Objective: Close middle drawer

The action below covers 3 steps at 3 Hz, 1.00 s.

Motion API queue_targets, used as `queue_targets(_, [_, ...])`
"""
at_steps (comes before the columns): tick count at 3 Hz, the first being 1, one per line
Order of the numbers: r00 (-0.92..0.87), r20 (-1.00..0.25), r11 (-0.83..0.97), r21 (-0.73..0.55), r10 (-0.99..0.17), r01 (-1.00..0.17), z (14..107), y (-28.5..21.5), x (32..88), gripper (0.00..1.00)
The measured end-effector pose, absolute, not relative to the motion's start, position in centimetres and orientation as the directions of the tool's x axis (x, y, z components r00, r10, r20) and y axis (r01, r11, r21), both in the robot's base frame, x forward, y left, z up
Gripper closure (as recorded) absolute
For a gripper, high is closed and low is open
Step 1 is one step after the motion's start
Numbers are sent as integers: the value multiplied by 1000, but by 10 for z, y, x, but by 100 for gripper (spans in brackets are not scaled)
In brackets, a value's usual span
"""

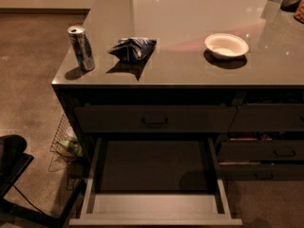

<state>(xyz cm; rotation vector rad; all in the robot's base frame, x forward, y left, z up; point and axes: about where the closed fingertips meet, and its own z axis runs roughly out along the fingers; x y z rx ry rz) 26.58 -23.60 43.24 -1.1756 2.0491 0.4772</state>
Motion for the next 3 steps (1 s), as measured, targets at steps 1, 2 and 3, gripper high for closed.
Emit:
queue_targets(1, [-320, -789, 500, 19, -525, -866, 392, -221, 277, 100])
queue_targets(2, [-287, -820, 474, 22, -496, -880, 378, -207, 297, 100])
queue_targets(3, [-217, -838, 434, -26, -500, -901, 386, -194, 331, 100])
